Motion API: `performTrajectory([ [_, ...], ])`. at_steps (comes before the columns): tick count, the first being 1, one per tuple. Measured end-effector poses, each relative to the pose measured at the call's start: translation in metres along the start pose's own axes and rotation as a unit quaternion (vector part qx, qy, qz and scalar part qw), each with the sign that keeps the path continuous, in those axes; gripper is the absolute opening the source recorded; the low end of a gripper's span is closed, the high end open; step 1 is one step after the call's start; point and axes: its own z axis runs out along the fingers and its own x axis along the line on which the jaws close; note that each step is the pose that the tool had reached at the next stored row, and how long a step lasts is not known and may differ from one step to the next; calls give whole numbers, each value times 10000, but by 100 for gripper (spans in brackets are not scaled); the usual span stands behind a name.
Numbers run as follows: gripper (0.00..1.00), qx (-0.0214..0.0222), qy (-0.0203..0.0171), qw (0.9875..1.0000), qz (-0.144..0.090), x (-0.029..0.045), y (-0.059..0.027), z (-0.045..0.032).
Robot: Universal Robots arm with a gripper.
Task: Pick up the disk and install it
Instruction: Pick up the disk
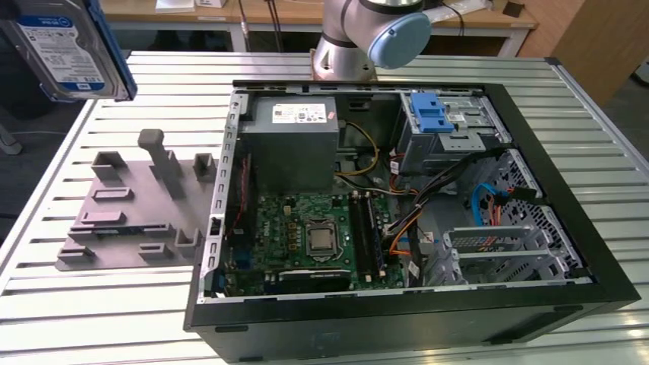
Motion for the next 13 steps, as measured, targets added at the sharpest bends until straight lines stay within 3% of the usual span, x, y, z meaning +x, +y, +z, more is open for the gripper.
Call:
performTrajectory([
  [6,36,-1,0,10000,0,13,1,-51],
  [13,36,0,0,10000,0,154,-2,-50],
])
